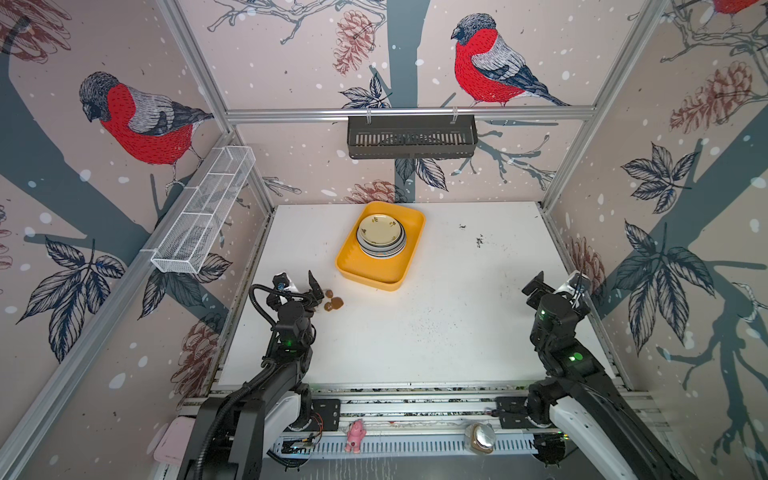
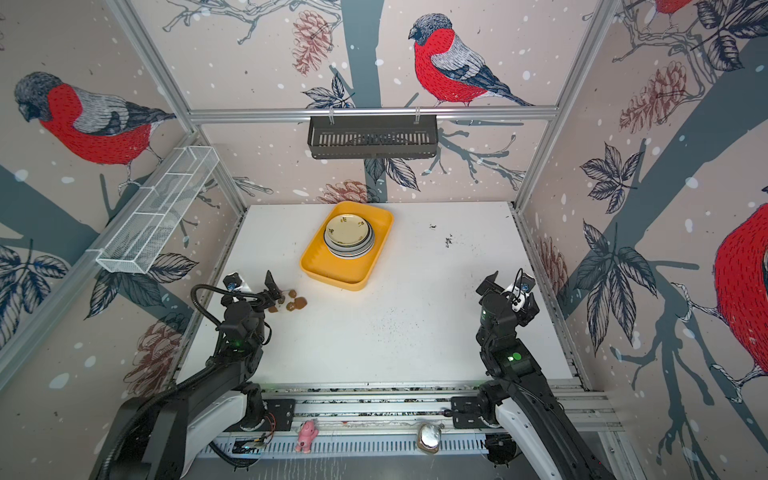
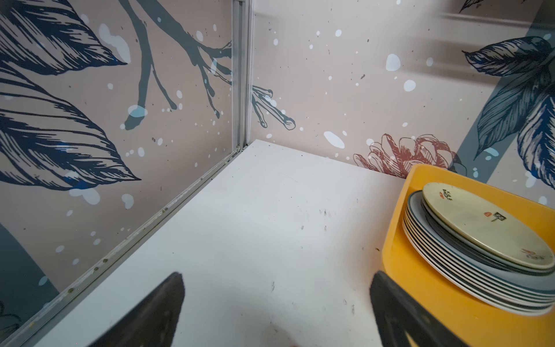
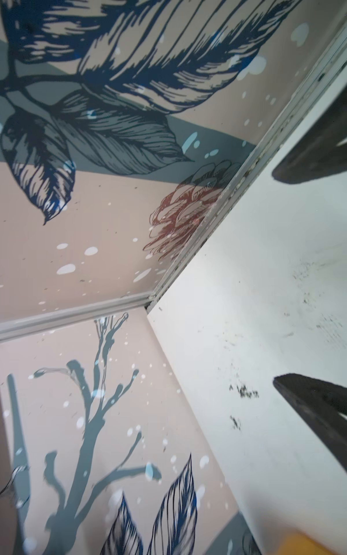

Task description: Place the plates into the plastic bin on the countertop

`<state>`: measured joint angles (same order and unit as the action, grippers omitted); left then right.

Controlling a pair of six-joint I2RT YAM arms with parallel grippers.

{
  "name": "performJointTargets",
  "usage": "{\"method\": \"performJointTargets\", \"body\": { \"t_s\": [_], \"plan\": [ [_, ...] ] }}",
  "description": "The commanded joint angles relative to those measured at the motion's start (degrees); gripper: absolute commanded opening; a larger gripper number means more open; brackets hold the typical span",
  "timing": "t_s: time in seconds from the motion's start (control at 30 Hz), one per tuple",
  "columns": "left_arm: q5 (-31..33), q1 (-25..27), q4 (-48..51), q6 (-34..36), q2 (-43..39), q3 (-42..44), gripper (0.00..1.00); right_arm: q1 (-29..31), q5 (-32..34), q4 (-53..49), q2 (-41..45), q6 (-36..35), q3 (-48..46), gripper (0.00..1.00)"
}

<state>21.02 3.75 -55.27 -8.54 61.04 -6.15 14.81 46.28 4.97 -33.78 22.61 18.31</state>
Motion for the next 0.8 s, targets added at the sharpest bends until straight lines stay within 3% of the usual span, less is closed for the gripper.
{"method": "performJointTargets", "body": {
  "t_s": [0.0, 0.2, 0.3, 0.47, 0.63, 0.77],
  "plan": [
    [-1.5, -0.3, -11.2, 3.2, 5.3, -0.9, 0.96, -6.2, -5.7, 13.5, -3.9, -1.3, -2.9, 0.99],
    [-4.0, -0.4, -17.8, 6.7, 14.8, -1.9, 0.97, -17.6, -17.5, 30.4, -11.3, -4.7, -9.8, 1.00],
    [-4.6, -0.5, -22.8, 7.1, 19.8, -1.7, 0.96, -18.7, -20.9, 37.9, -16.4, -9.8, -11.5, 0.99],
    [-7.4, -0.5, -34.9, 8.4, 29.6, -0.3, 0.96, -18.9, -25.2, 47.5, -23.7, -11.1, -13.4, 1.00],
    [-11.4, -1.4, -29.9, 8.5, 28.6, -2.2, 0.97, -18.6, -30.5, 62.2, -33.1, -14.3, -14.8, 0.99],
    [-11.1, -1.5, -25.2, 8.3, 28.1, -4.2, 0.96, -18.8, -31.7, 63.5, -37.6, -15.1, -12.3, 1.00]
  ]
}}
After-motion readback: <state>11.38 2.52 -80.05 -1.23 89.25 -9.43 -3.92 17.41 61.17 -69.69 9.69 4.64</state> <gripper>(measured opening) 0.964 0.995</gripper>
